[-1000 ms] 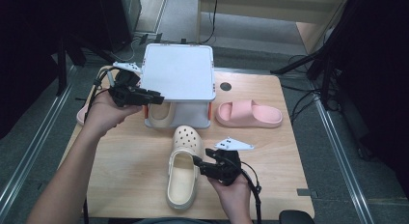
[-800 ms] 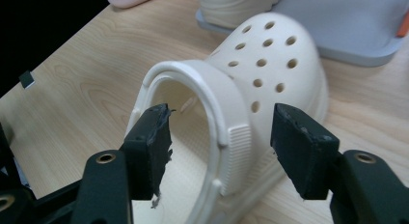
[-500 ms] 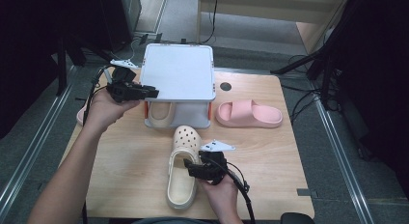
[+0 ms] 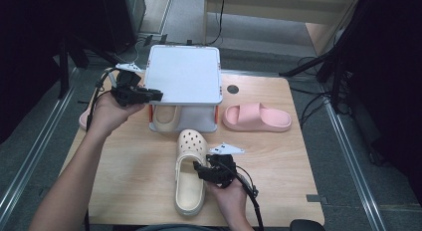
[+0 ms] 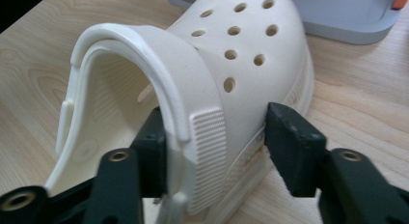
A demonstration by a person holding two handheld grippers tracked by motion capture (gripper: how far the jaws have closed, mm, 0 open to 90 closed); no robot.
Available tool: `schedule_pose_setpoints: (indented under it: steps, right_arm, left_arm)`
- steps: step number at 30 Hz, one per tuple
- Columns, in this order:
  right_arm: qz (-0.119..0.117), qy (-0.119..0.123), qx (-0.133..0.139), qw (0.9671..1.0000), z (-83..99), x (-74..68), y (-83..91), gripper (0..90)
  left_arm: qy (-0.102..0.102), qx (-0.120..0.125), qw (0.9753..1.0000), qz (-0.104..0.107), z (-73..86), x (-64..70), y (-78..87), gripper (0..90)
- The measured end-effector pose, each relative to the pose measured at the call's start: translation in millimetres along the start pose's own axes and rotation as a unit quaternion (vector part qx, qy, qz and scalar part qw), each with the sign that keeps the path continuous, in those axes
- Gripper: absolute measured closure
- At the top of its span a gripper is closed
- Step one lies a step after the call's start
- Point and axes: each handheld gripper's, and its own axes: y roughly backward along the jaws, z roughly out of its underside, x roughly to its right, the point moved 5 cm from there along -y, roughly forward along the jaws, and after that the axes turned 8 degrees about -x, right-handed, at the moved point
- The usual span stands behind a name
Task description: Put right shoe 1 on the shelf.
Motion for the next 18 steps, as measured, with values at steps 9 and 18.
schedule_pose_setpoints:
  steps: [9,18]
  right_arm:
    - [0.036,0.021,0.006,0.9991,-5.0,9.1,9.3,71.9]
    - [0.014,-0.005,0.012,0.9998,-18.2,20.8,16.9,76.3]
  left_arm:
    - [-0.004,-0.001,1.0000,-0.003,-0.1,1.5,-0.1,78.7]
    - [-0.005,-0.002,1.0000,-0.006,-0.1,3.1,0.1,80.7]
